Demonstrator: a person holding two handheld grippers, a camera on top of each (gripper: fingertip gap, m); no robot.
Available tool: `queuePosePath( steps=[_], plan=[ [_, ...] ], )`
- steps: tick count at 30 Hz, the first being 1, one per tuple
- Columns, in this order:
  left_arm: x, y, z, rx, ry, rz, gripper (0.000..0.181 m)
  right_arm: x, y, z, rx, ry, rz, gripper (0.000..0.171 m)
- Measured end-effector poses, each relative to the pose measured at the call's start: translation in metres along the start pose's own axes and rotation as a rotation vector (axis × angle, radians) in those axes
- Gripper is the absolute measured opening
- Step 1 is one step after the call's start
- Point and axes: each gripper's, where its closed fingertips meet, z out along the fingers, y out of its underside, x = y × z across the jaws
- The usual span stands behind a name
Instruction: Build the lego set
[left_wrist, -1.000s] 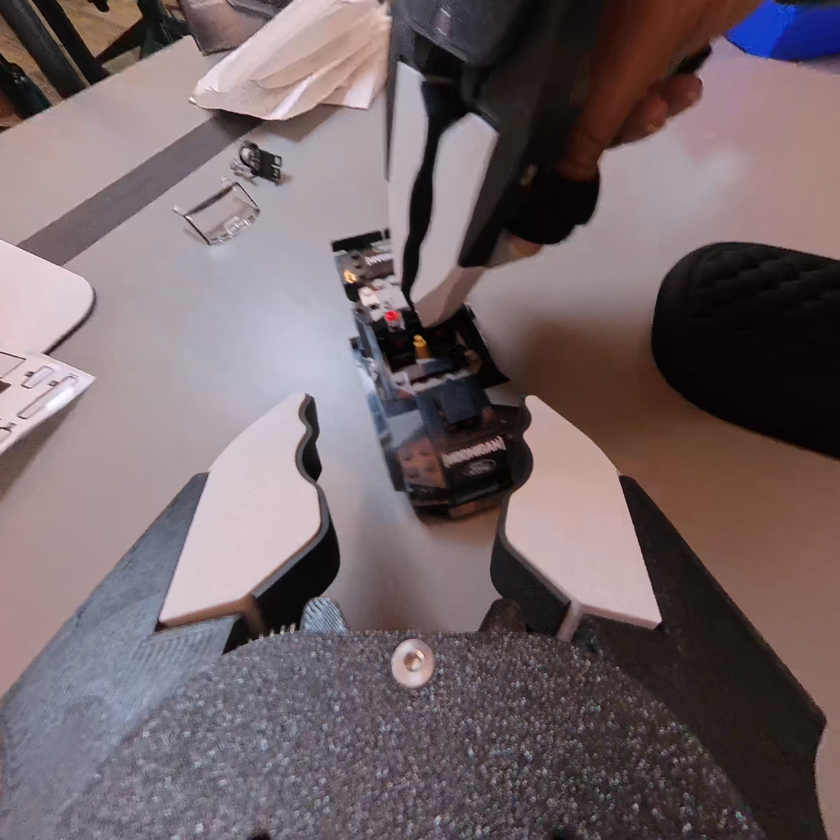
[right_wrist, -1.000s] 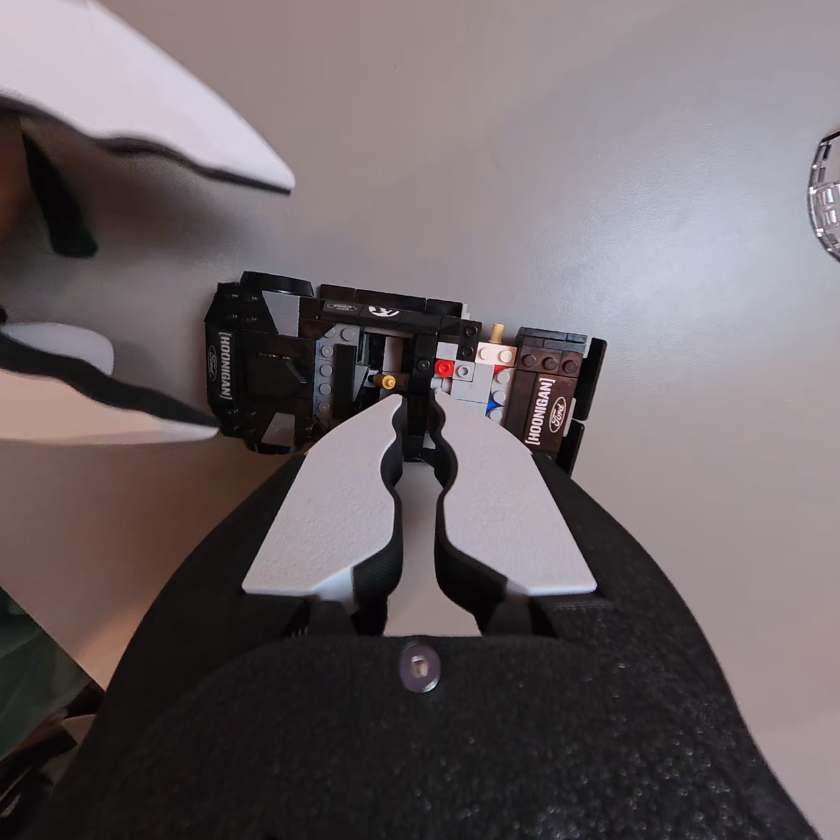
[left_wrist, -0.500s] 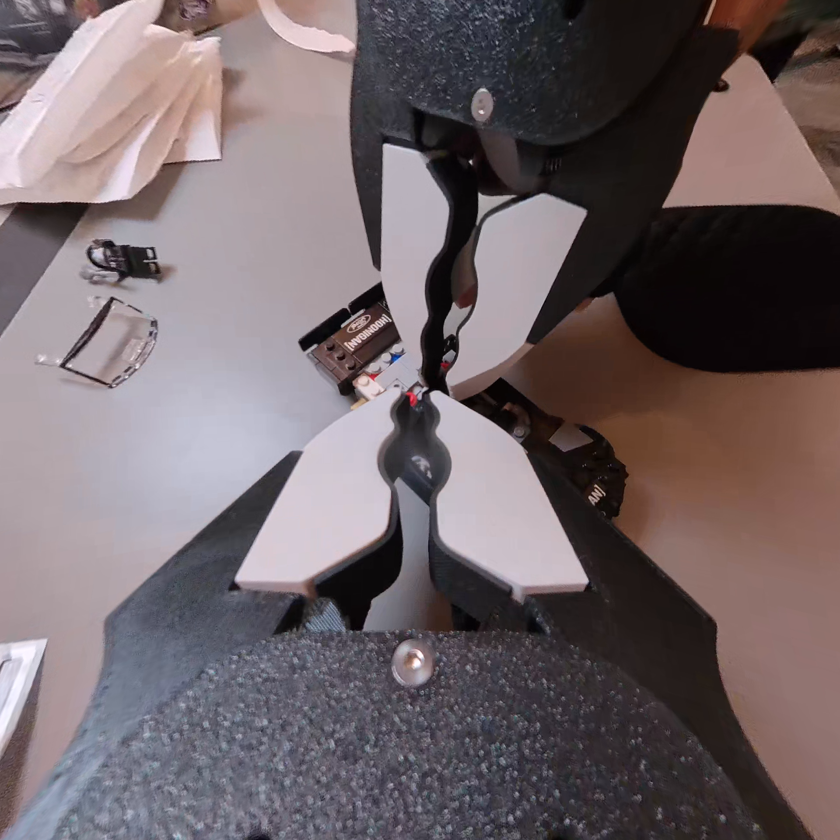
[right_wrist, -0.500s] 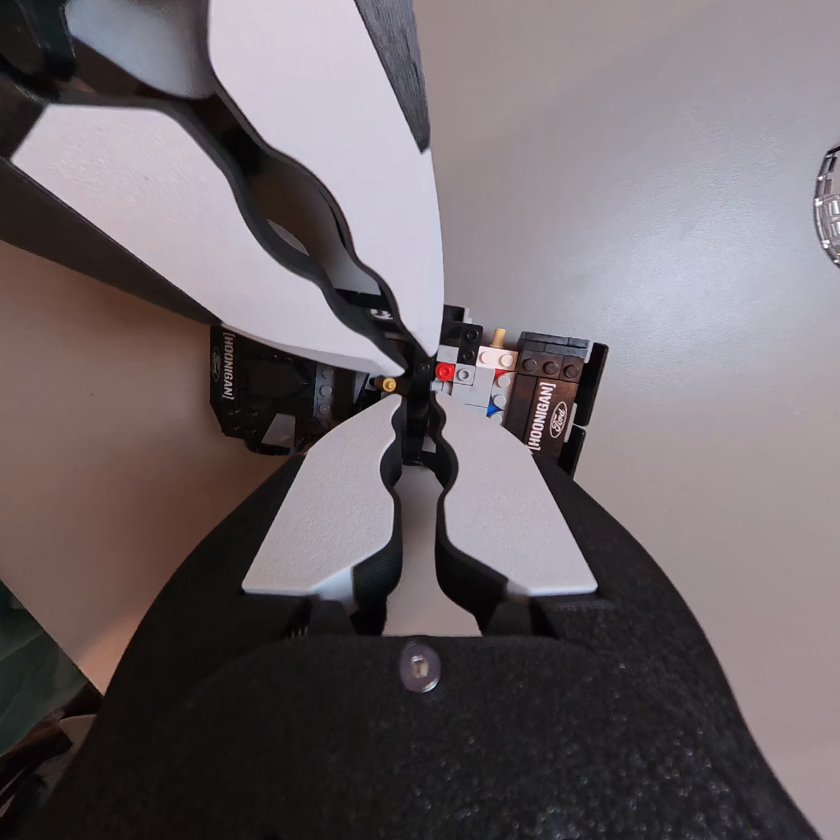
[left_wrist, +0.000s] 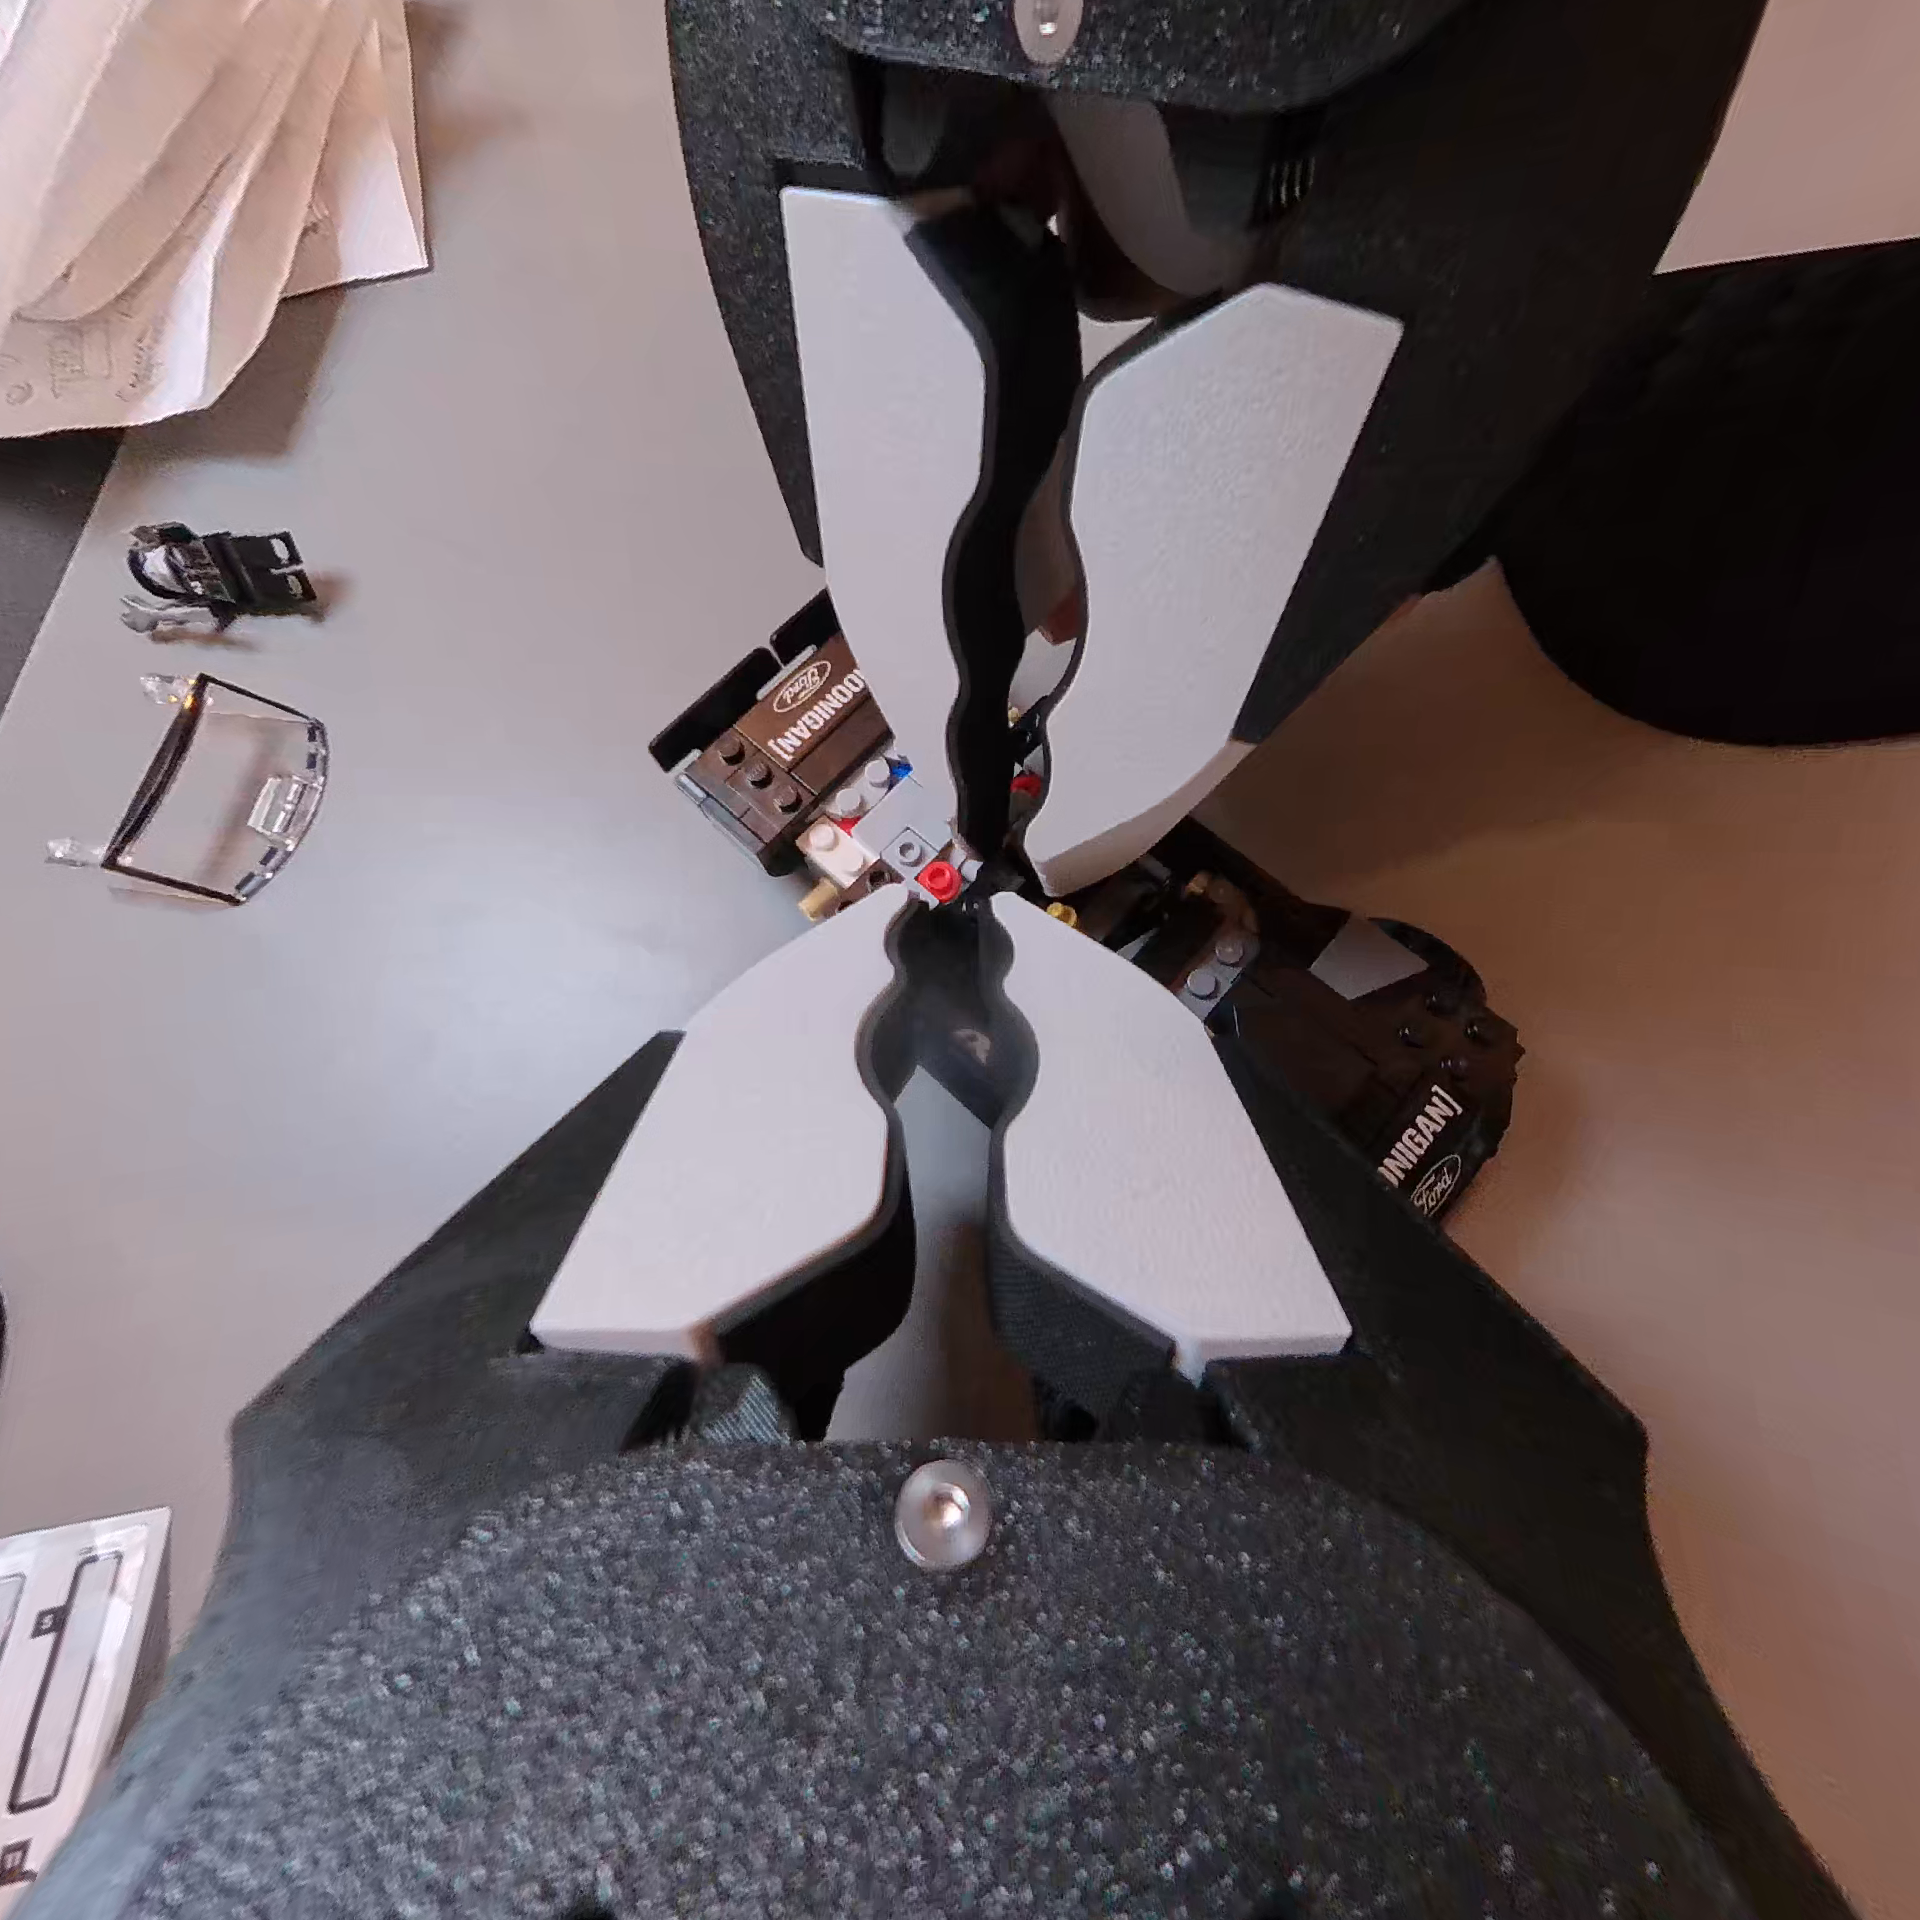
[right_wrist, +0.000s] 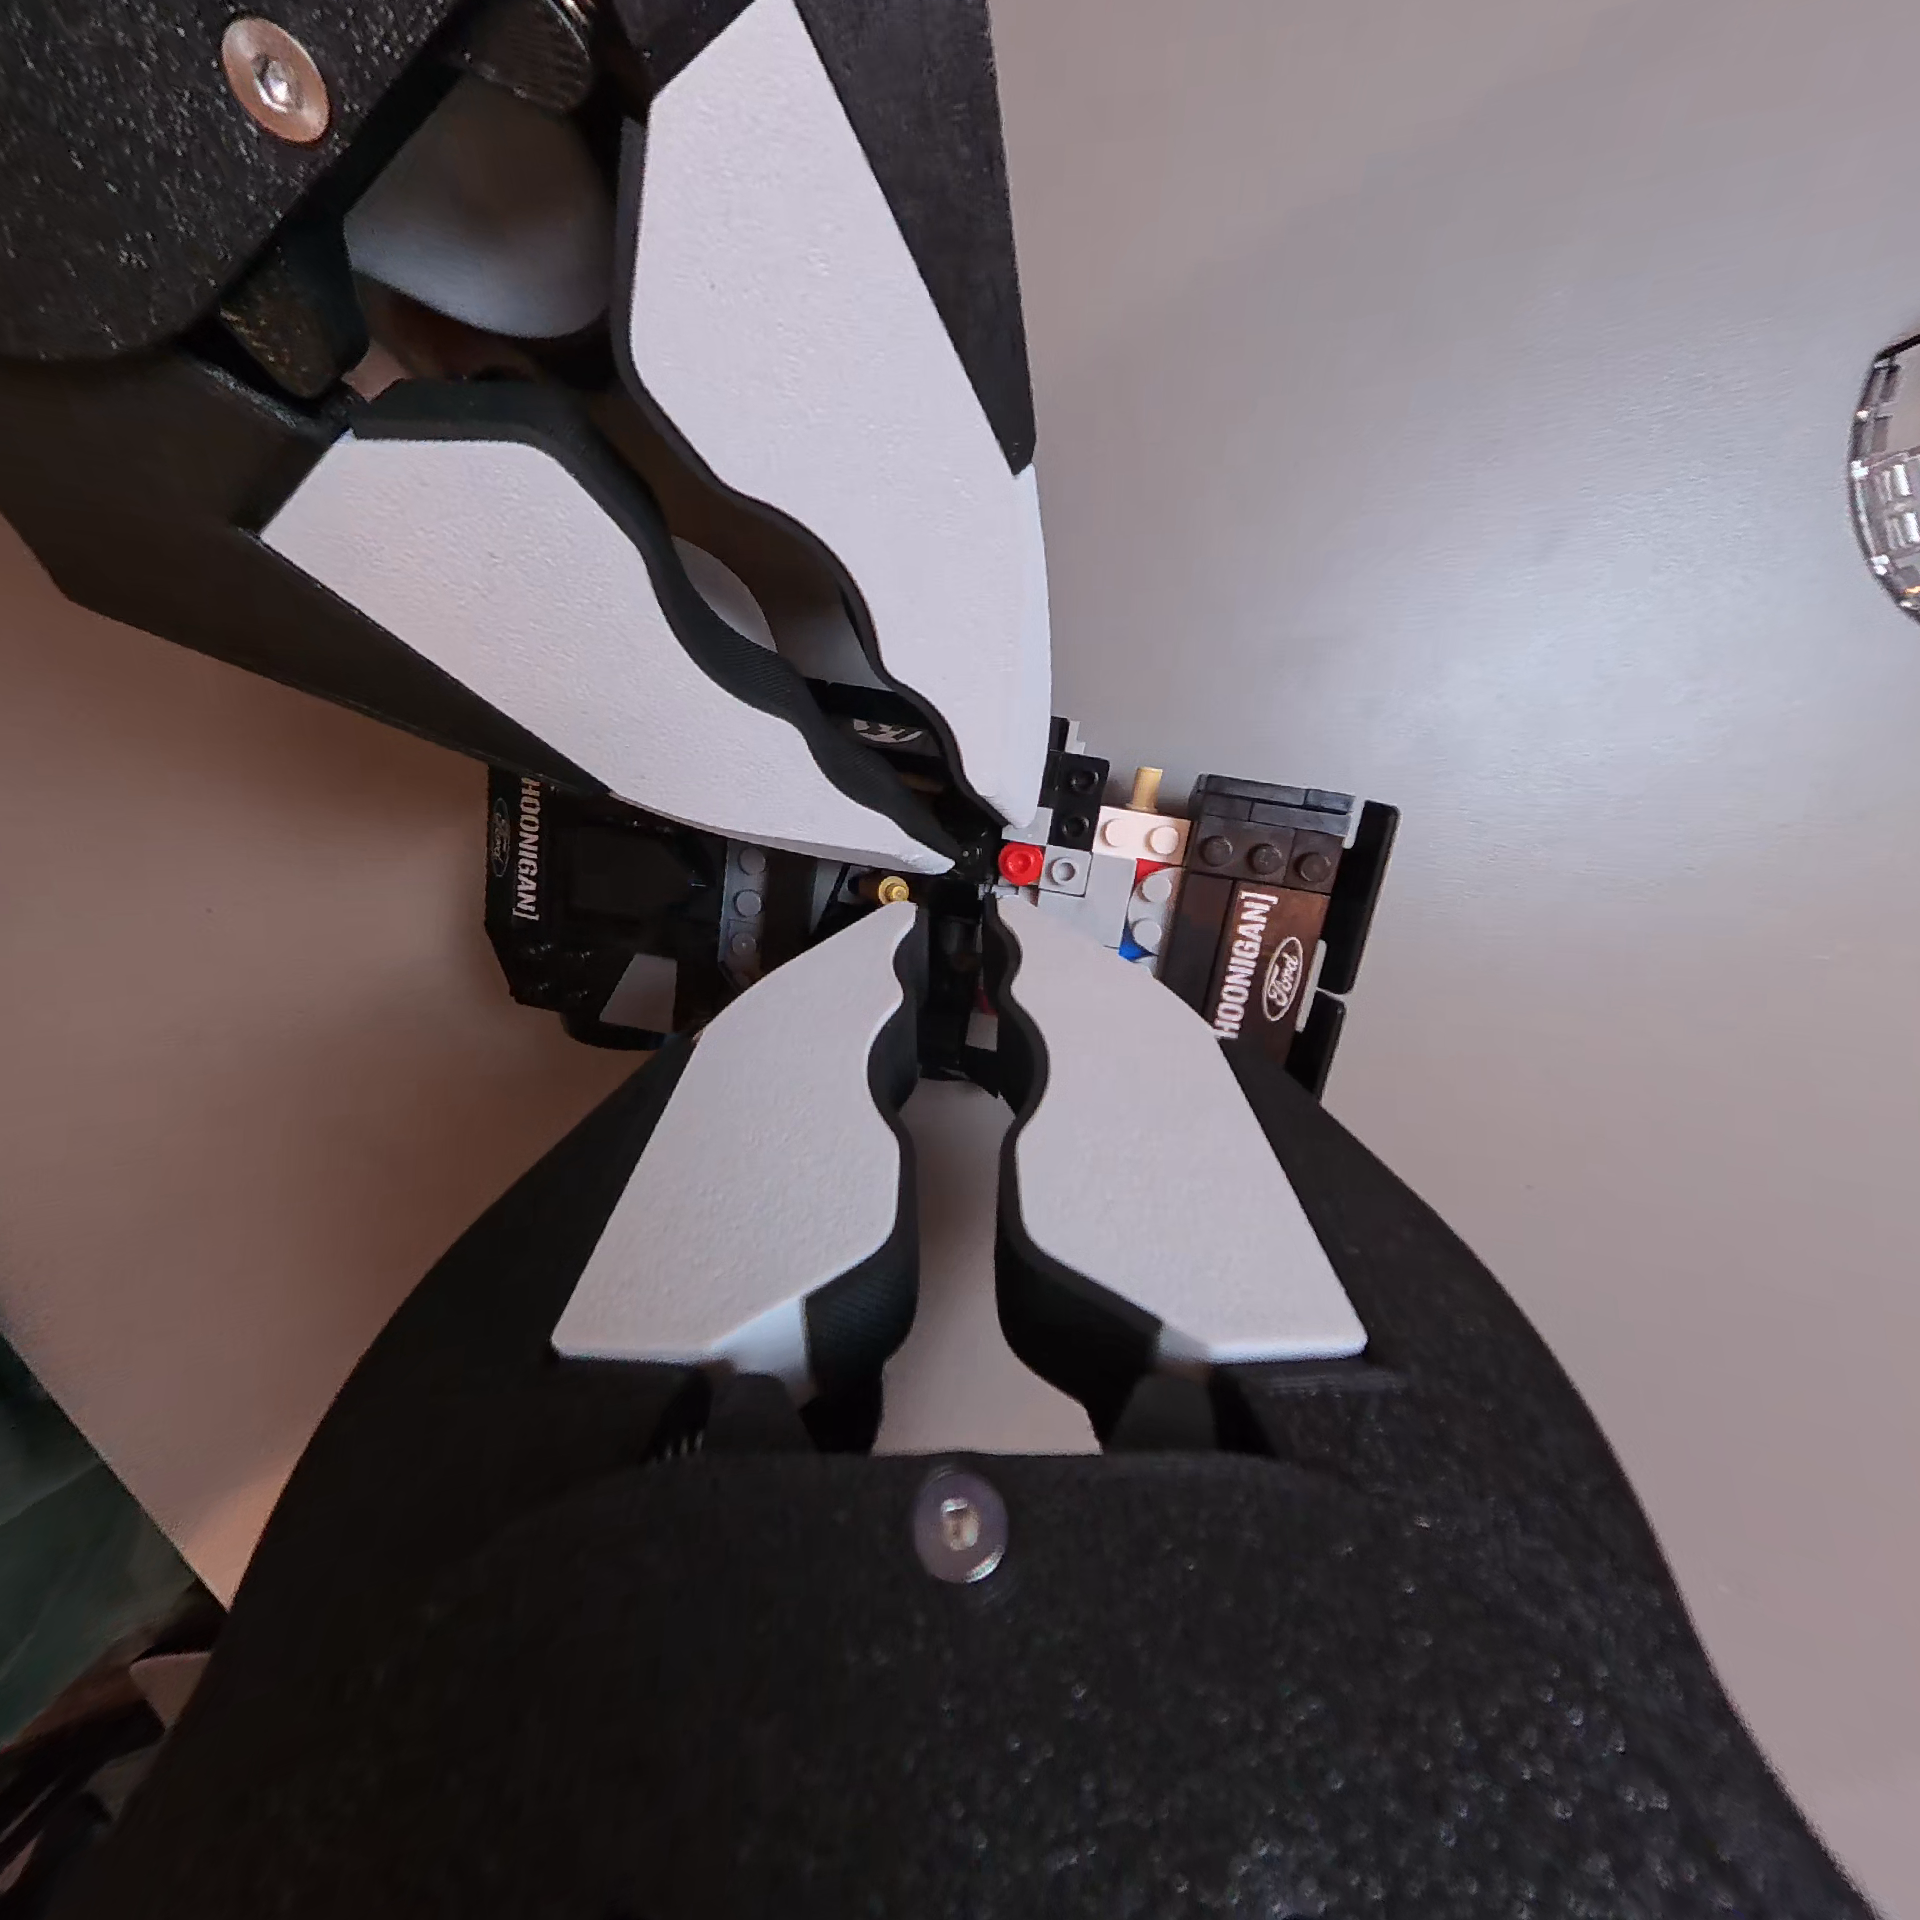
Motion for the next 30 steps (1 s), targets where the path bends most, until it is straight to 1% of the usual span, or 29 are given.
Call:
queuePosePath(
  steps=[7,10,11,17,20,25,30],
  plan=[
    [-0.004,0.000,0.001,-0.005,-0.017,-0.029,0.009,0.004,0.002,-0.008,0.014,0.094,-0.025,0.010],
    [-0.005,0.000,0.001,-0.008,-0.016,-0.050,0.009,0.007,0.003,-0.009,0.018,0.138,-0.052,0.005],
    [-0.006,0.000,0.001,-0.012,-0.018,-0.064,0.009,0.008,0.003,-0.009,0.021,0.144,-0.056,0.002],
    [-0.010,-0.001,0.002,-0.034,-0.007,-0.153,0.009,0.011,0.002,-0.010,0.015,0.121,-0.032,0.003],
    [-0.012,-0.002,0.002,-0.039,-0.006,-0.189,0.009,0.006,-0.001,-0.011,0.027,0.096,-0.044,0.009],
    [-0.013,-0.003,0.004,-0.045,0.005,-0.223,0.009,0.015,-0.001,-0.009,0.008,0.155,-0.056,0.007],
    [-0.016,-0.004,0.005,-0.040,-0.009,-0.225,0.009,0.018,0.001,-0.010,-0.006,0.167,-0.070,0.007]
  ],
)
